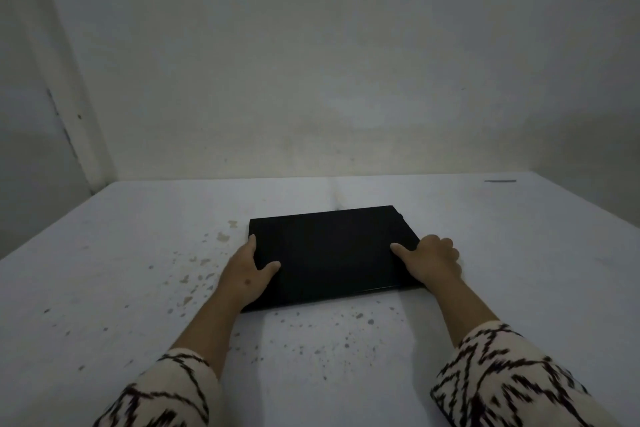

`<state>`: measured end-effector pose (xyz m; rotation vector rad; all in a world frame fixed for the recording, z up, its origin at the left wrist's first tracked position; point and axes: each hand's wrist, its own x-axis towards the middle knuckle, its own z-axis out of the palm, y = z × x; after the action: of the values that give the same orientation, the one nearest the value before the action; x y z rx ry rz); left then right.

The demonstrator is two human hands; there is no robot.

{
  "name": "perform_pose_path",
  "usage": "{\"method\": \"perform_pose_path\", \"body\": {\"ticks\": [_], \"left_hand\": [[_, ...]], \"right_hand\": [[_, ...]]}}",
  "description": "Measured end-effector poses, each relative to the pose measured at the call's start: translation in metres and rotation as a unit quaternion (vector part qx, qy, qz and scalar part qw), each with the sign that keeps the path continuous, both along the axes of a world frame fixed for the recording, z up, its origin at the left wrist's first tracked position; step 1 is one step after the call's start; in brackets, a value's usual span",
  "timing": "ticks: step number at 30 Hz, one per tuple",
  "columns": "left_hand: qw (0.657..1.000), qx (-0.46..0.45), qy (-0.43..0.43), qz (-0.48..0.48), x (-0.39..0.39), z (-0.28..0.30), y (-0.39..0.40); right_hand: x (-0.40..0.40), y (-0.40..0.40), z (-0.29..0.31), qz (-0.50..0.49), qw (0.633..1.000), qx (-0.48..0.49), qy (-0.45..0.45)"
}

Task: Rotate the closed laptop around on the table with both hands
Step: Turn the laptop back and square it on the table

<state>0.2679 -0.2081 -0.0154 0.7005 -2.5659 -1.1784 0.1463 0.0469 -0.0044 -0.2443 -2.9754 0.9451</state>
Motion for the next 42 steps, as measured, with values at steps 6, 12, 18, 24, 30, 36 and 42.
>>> {"method": "perform_pose_path", "body": {"ticks": [6,12,18,24,30,36,42], "left_hand": [[1.000,0.009,0.006,-0.012,0.001,0.001,-0.002],[1.000,0.017,0.013,-0.020,0.005,0.002,-0.013],[0.999,0.014,0.012,-0.031,0.007,0.005,-0.024],[0.999,0.008,0.011,-0.043,0.007,0.003,-0.025],[0.999,0.003,0.006,-0.040,0.007,-0.002,-0.024],[0.999,-0.010,-0.003,-0.033,0.008,-0.006,-0.024],[0.999,-0.010,-0.011,-0.037,0.009,-0.005,-0.023]], "right_hand": [[0.013,0.001,0.000,-0.011,1.000,0.000,0.006],[0.025,-0.004,0.000,-0.025,1.000,-0.012,0.005],[0.040,-0.011,-0.003,-0.036,0.999,-0.016,0.012],[0.045,-0.011,-0.002,-0.042,0.999,-0.016,0.014],[0.048,-0.011,-0.001,-0.048,0.999,-0.011,0.017],[0.054,-0.013,-0.002,-0.046,0.998,0.015,0.027],[0.056,-0.014,-0.004,-0.049,0.998,0.040,0.032]]}}
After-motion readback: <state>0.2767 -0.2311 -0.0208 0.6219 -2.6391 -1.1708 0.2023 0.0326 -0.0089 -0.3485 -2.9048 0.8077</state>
